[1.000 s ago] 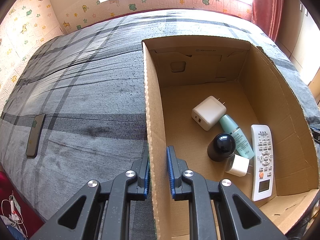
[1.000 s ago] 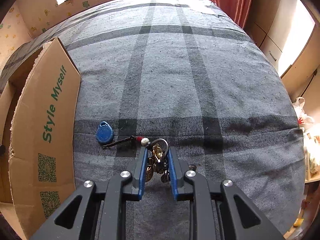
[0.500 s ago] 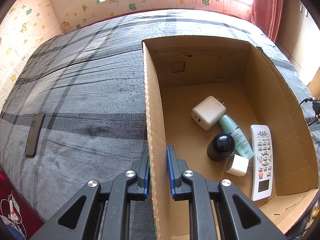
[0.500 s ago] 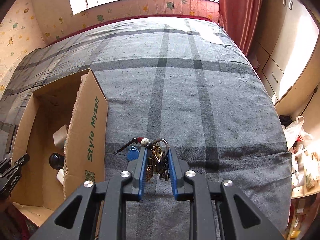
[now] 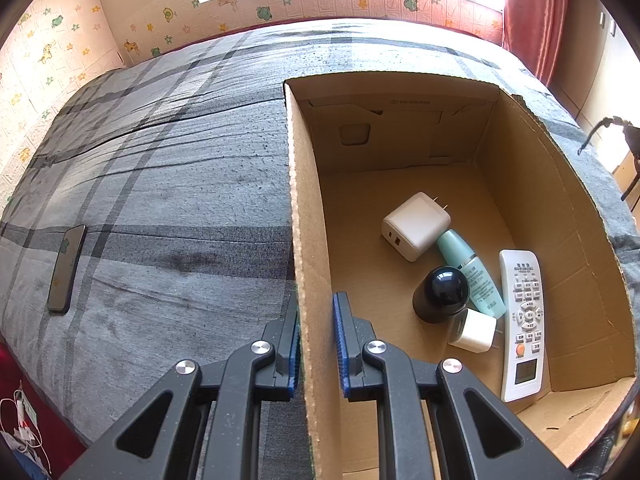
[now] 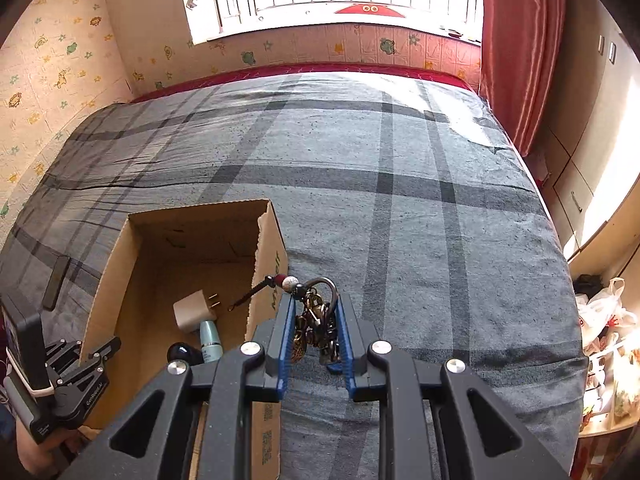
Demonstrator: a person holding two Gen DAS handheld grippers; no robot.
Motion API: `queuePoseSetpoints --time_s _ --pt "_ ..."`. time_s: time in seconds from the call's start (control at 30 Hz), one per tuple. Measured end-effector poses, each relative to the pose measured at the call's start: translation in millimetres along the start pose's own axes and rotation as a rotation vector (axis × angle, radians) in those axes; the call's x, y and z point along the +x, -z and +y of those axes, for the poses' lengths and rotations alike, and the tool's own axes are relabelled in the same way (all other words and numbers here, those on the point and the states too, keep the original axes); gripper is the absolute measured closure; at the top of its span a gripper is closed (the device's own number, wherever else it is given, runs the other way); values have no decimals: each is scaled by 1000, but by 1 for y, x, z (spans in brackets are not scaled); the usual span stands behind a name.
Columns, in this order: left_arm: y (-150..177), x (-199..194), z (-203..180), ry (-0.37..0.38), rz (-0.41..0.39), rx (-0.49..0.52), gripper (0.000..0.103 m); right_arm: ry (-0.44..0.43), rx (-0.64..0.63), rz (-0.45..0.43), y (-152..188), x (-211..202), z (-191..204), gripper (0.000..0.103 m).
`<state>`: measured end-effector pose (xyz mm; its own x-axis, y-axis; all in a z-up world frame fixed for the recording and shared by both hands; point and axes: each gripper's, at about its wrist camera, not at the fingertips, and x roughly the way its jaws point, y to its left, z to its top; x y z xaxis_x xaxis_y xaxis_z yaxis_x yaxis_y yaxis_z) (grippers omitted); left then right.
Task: Organize rigid objects
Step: 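Lift the keyring and carry it over the box with the right tool, then lower the keyring into the box beside the white charger and open the right tool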
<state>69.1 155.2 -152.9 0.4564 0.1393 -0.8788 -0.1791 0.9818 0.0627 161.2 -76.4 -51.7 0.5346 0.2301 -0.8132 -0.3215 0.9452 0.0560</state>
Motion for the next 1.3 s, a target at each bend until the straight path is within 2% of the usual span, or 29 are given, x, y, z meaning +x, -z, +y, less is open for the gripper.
queuePoseSetpoints --time_s 0.23,0.57,0.83,1.3 --pt "0 1 1 3 -2 -1 87 -68 -54 -8 -17 3 39 82" --pt "0 1 1 6 -3 -2 87 -123 -96 55 -19 35 81 82" --pt "0 1 3 16 -5 -12 87 -124 -111 123 -15 66 96 82" --pt "1 0 3 18 -5 -13 87 -73 -140 264 1 130 113 82"
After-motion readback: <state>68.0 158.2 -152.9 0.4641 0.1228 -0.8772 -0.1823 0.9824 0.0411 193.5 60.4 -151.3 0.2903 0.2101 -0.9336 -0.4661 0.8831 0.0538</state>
